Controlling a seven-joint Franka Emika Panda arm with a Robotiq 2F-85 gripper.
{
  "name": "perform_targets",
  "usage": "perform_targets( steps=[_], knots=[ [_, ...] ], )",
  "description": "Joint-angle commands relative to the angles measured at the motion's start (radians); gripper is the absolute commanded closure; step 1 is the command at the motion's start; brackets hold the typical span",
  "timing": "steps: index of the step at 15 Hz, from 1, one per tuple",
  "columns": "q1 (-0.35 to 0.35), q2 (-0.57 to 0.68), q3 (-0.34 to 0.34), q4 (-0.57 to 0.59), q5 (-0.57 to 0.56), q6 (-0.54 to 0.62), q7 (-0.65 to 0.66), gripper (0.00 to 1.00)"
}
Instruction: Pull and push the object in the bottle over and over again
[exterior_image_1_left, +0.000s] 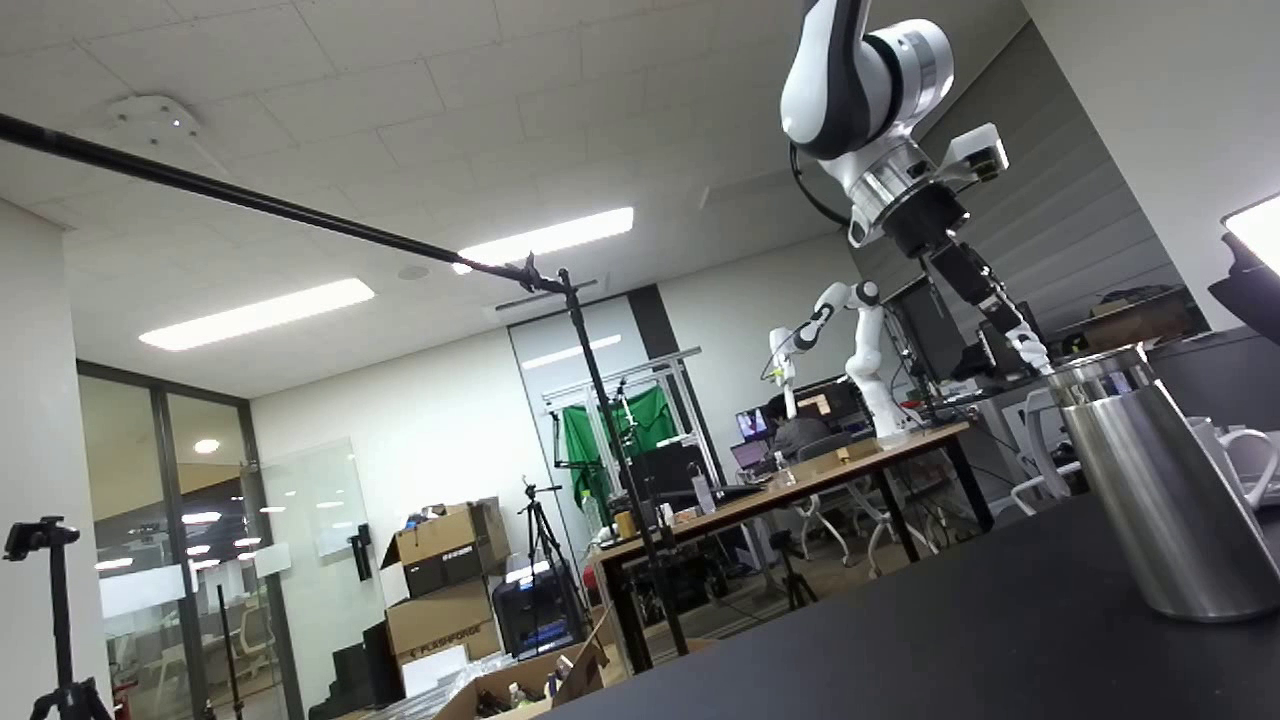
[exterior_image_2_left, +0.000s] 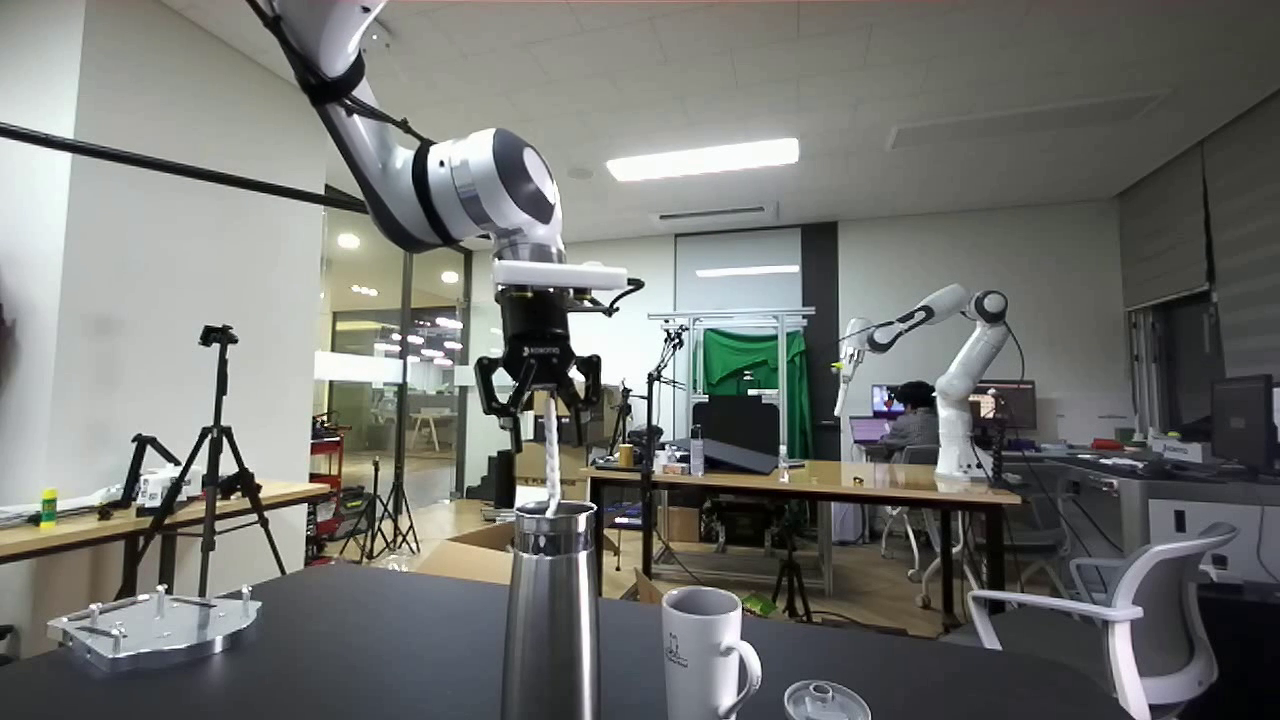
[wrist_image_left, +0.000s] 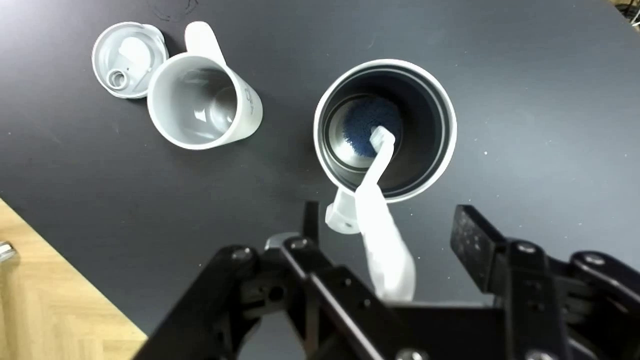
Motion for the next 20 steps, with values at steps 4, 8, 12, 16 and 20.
perform_targets(
  steps=[4,8,12,16,20],
  knots=[
    [-0.012,0.002,0.000,0.000,0.000,0.027,0.007,0.81],
    [-0.022,0.004,0.001,-0.005,0.020,0.017,-0.022,1.00],
    [-0.032,-0.018,0.000,-0.022,0.036,0.003,-0.049,0.96],
    [-0.043,-0.049,-0.001,-0.042,0.062,0.002,-0.082,0.96],
    [-0.055,-0.077,-0.006,-0.062,0.108,-0.001,-0.117,0.96]
  ],
)
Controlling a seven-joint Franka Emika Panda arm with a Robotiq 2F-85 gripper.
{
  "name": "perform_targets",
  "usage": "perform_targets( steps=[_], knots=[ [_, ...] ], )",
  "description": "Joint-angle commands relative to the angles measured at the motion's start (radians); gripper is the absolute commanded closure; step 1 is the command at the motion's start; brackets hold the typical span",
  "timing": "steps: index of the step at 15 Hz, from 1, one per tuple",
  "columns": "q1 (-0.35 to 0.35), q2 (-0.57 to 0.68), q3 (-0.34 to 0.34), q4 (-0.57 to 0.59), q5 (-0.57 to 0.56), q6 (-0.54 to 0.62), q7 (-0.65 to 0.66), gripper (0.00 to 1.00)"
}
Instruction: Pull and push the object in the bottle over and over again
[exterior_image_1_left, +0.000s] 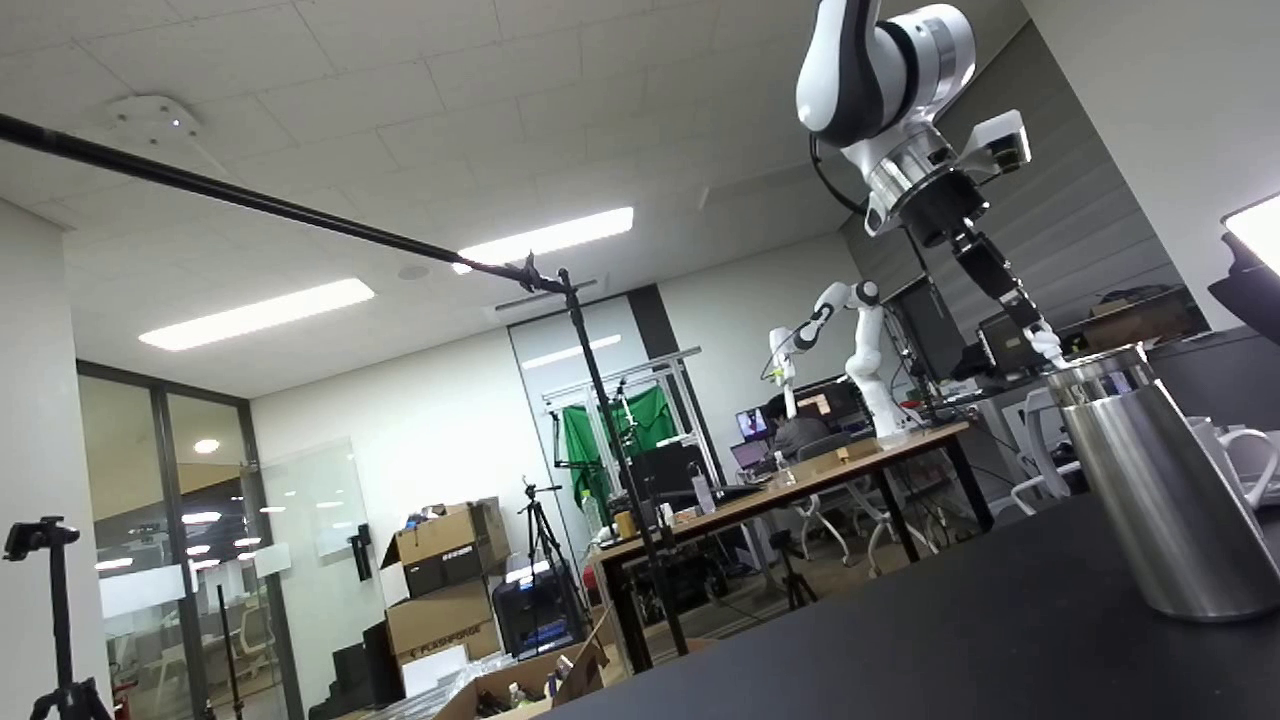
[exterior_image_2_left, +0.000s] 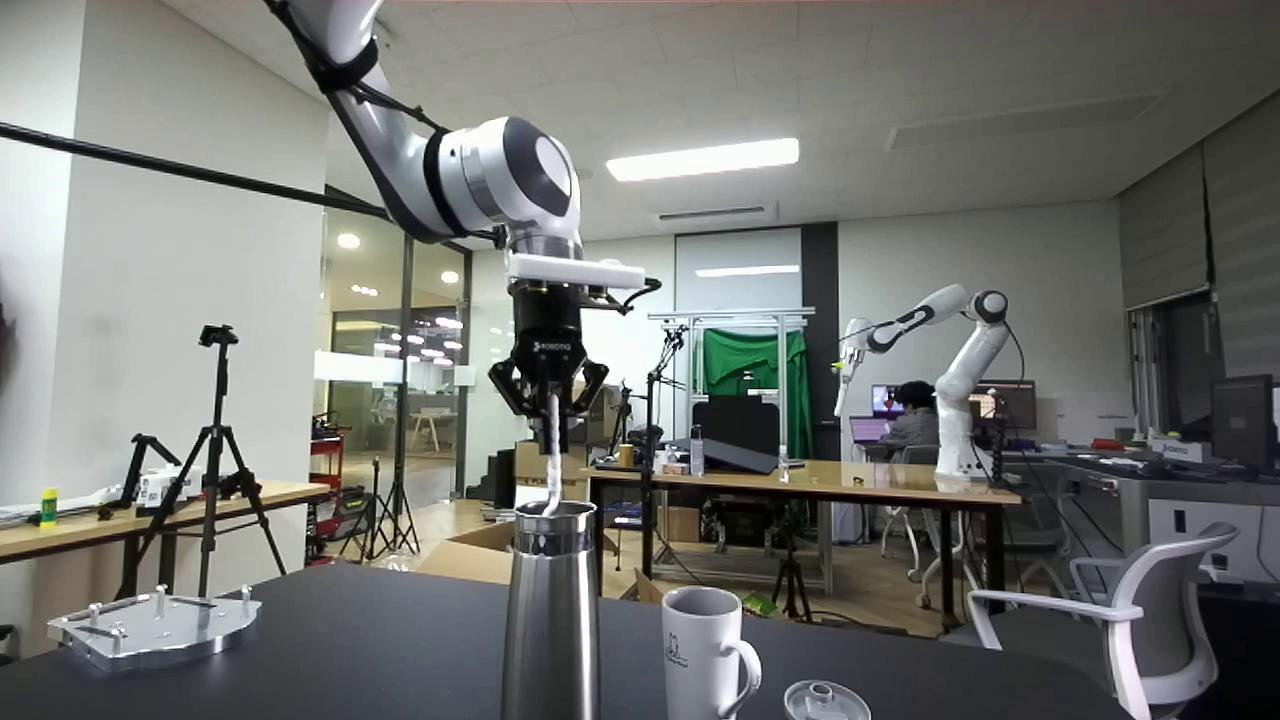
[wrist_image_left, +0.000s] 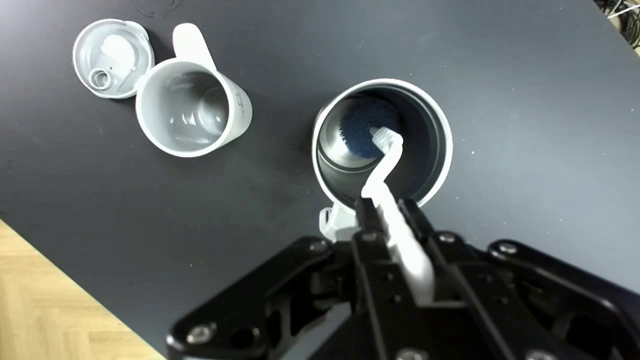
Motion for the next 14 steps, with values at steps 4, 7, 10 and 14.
perform_targets(
  steps=[4,7,10,14],
  knots=[
    [-0.017,-0.081,-0.012,-0.047,0.061,-0.013,-0.066,0.96],
    [-0.012,-0.119,-0.017,-0.047,0.049,-0.015,-0.072,0.96],
    [-0.007,-0.164,-0.020,-0.043,0.047,-0.012,-0.084,0.96],
    [0.003,-0.201,-0.022,-0.033,0.046,-0.015,-0.106,0.96]
  ],
)
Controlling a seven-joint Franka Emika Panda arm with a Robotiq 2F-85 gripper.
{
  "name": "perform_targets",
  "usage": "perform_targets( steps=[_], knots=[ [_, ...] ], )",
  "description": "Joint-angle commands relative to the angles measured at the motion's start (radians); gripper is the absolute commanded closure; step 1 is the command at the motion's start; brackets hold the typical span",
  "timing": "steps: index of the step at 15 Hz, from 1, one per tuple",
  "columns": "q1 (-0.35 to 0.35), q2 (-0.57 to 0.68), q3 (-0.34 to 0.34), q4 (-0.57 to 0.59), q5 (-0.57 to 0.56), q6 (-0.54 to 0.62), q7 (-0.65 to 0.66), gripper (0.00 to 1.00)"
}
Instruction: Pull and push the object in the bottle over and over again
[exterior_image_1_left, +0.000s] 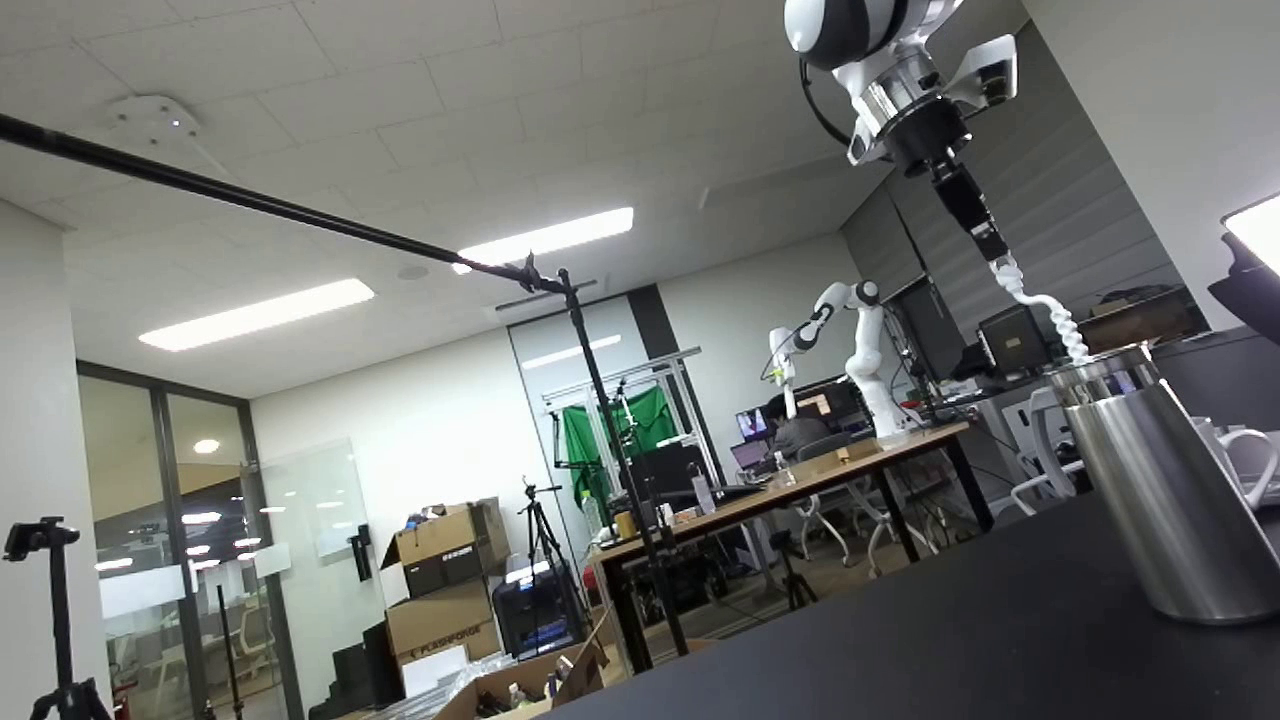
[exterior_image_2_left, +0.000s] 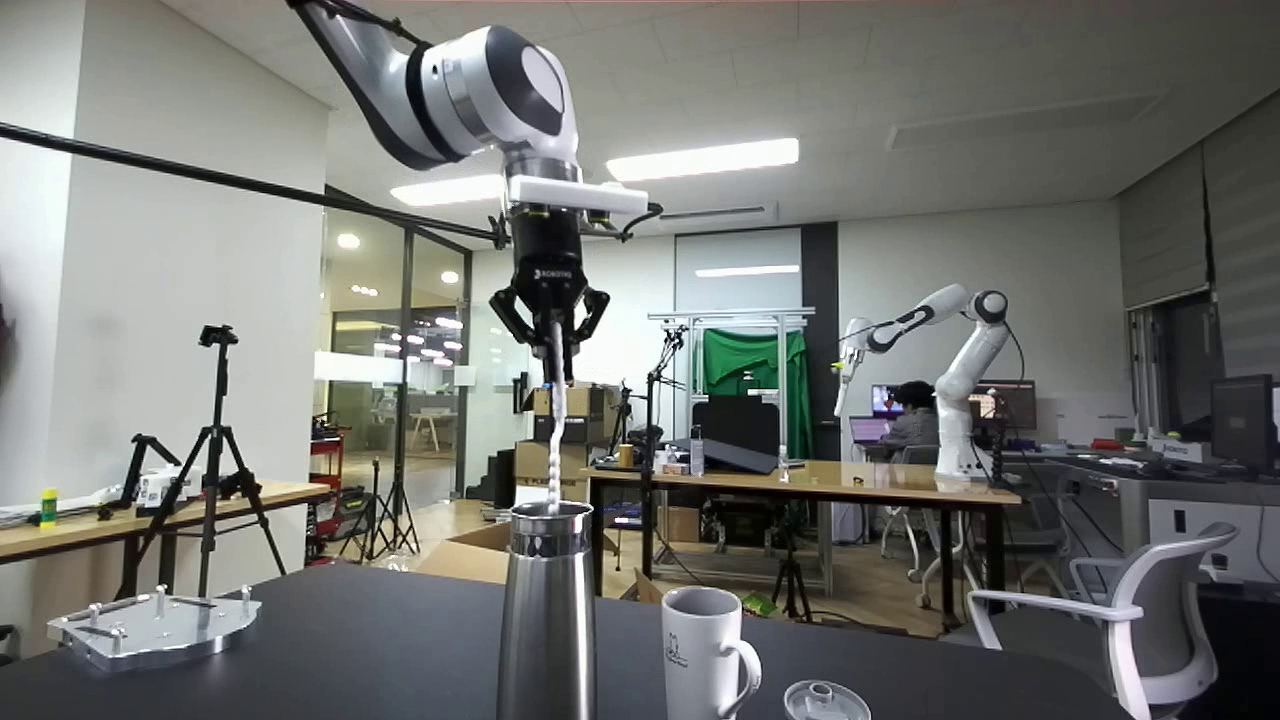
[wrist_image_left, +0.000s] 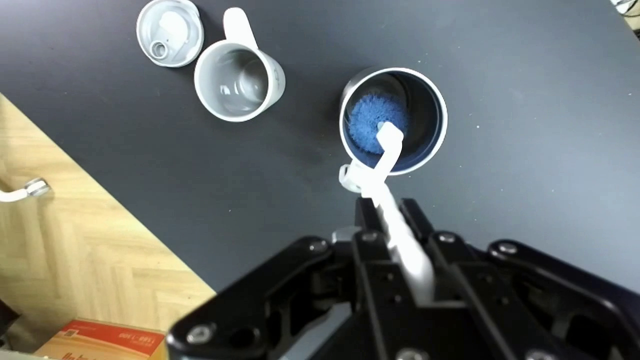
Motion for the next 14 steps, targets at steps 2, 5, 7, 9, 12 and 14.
perform_targets(
  steps=[2,5,7,9,12,14],
  knots=[
    [0.017,-0.025,-0.013,-0.016,0.011,0.002,-0.032,0.96],
    [0.022,0.022,-0.010,-0.049,-0.004,0.048,-0.018,0.96],
    [0.027,0.060,-0.005,-0.068,-0.018,0.066,-0.012,0.96],
    [0.031,0.090,-0.001,-0.073,-0.028,0.067,-0.015,0.96],
    [0.036,0.090,0.002,-0.050,-0.069,0.022,-0.018,0.96],
    [0.037,0.061,0.002,-0.028,-0.081,-0.009,-0.034,0.96]
  ],
)
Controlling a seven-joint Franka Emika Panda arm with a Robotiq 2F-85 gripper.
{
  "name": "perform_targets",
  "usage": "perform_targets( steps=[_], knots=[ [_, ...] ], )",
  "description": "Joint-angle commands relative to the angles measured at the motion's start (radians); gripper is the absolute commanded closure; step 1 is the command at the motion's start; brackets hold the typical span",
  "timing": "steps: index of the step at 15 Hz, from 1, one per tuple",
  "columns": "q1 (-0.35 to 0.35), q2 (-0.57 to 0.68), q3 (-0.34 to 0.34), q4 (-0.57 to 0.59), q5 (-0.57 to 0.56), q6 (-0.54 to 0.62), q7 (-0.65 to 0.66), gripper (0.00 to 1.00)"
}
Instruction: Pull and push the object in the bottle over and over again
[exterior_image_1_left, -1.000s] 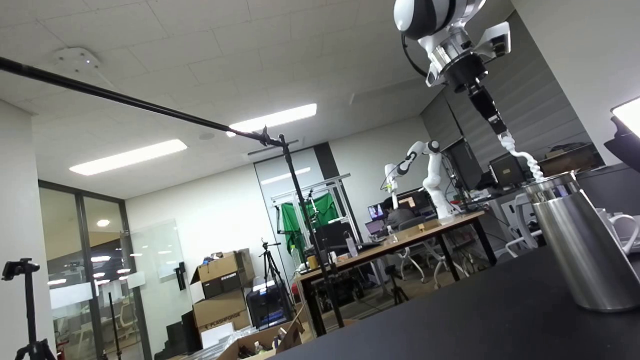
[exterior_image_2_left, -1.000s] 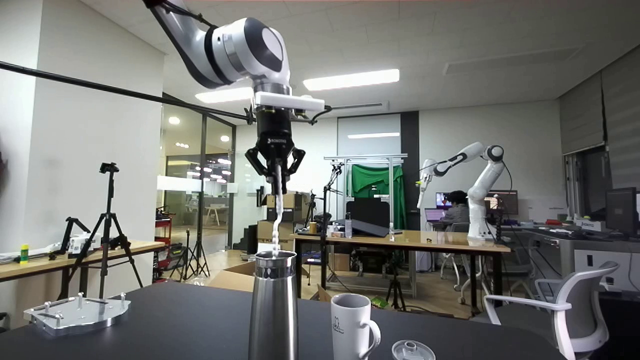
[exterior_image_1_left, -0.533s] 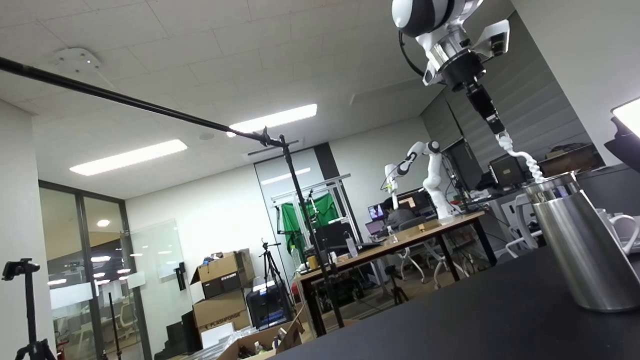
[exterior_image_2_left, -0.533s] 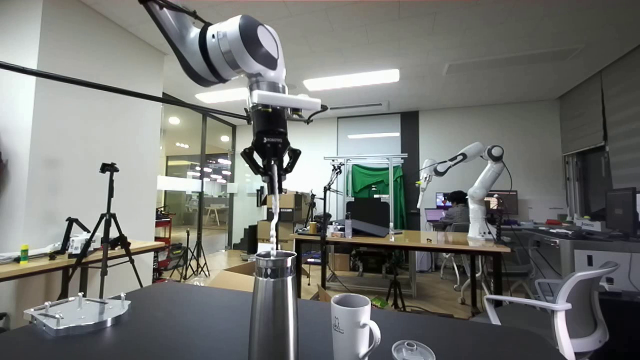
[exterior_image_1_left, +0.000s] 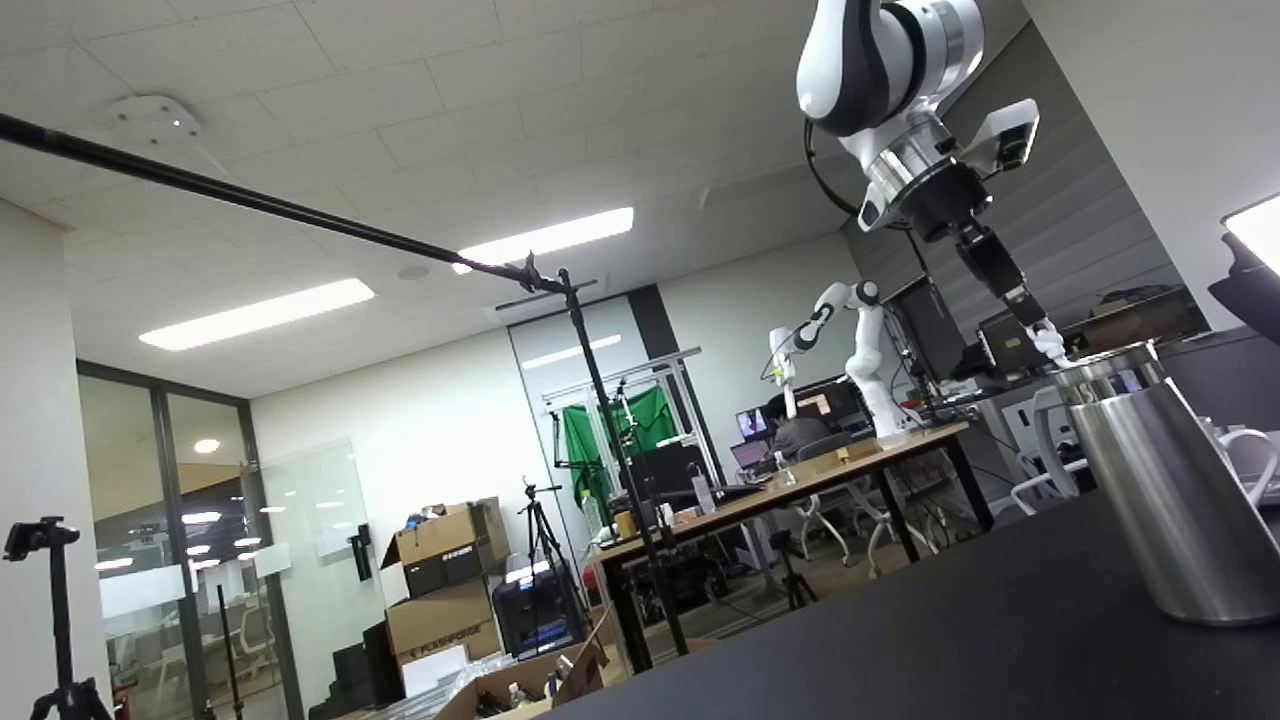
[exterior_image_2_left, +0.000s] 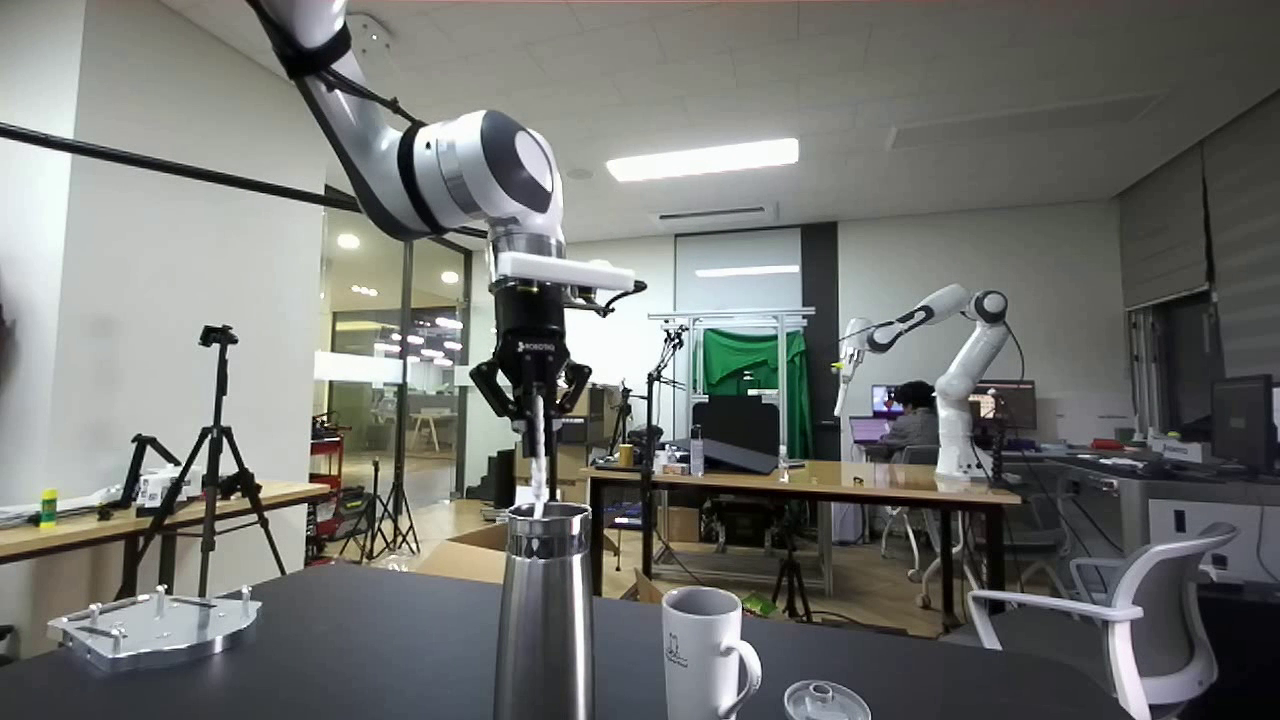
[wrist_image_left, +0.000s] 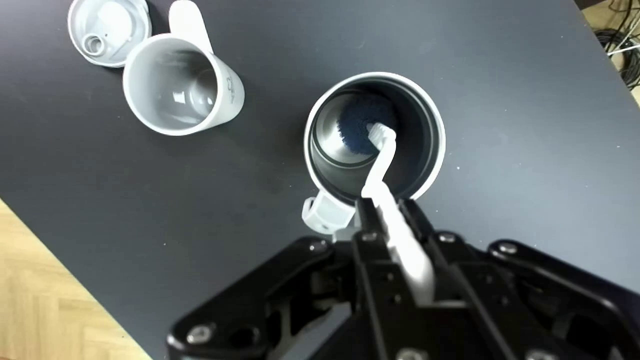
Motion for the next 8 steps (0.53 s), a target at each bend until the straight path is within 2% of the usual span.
perform_targets(
  steps=[1,4,8],
  knots=[
    [0.002,-0.058,-0.002,0.044,-0.030,-0.077,-0.021,0.96],
    [0.003,-0.094,-0.004,0.078,-0.024,-0.113,-0.048,0.96],
    [0.002,-0.084,-0.012,0.075,0.013,-0.095,-0.089,0.96]
  ],
)
